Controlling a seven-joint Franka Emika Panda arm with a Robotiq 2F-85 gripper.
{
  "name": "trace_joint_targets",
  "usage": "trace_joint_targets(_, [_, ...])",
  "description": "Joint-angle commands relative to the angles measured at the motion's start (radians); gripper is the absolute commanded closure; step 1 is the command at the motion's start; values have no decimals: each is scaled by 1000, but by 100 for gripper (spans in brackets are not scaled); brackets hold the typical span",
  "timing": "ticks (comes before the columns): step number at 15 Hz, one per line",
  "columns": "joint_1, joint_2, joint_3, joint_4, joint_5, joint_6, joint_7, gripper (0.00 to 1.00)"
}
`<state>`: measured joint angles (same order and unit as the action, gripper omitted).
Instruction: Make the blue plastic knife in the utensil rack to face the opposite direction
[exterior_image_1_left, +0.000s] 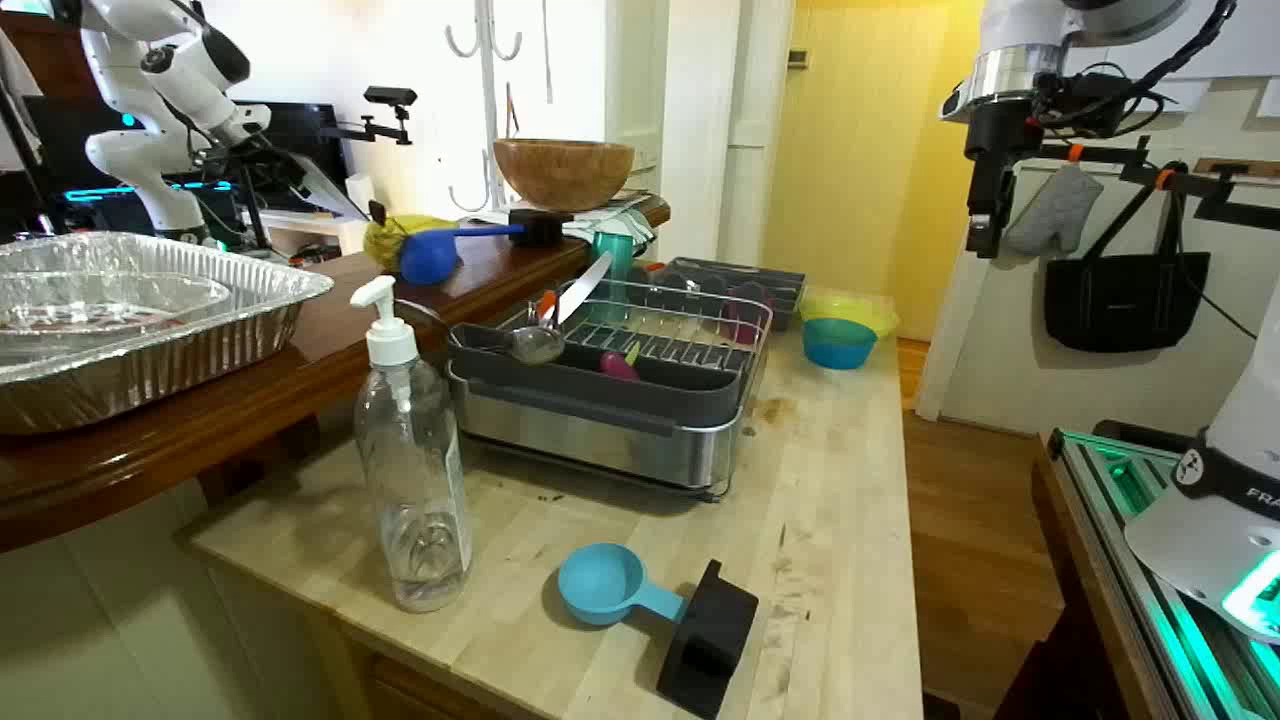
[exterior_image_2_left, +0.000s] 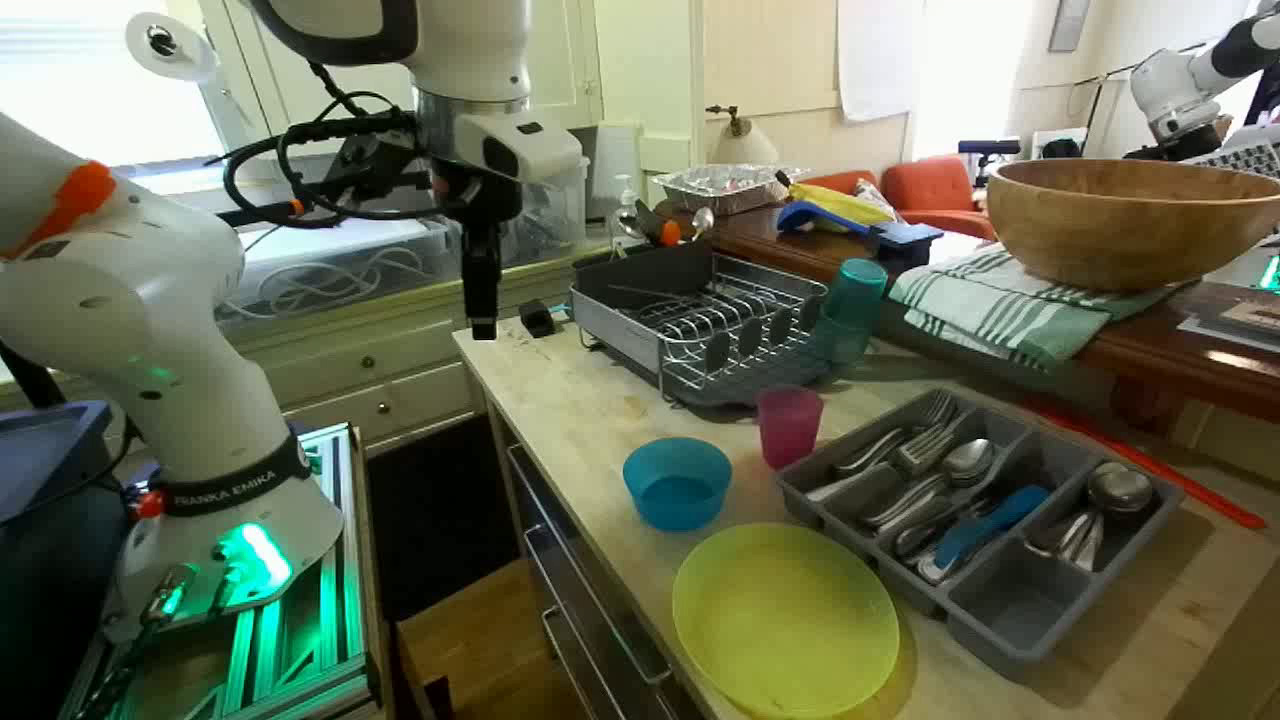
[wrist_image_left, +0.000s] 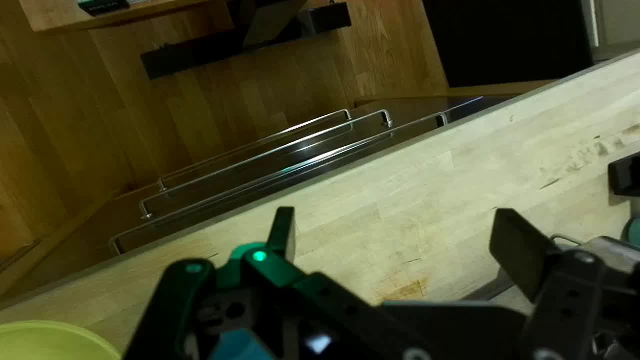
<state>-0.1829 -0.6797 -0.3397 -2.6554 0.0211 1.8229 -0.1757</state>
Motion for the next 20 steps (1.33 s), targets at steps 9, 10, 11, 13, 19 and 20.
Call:
trace_joint_targets(9, [-16, 110, 1, 63, 59, 80, 18, 0])
trace_joint_targets(10, [-17, 144, 3, 81, 73, 116, 37, 0])
trace_joint_targets(11, [-14, 183, 2, 100, 90, 159, 45, 0])
trace_joint_targets(13, [-8, 260, 0, 137, 128, 235, 51, 0])
trace_joint_targets(19, [-4, 480, 14, 270, 207, 381, 35, 0])
trace_joint_targets(20, [-4, 513, 15, 296, 217, 390, 29, 0])
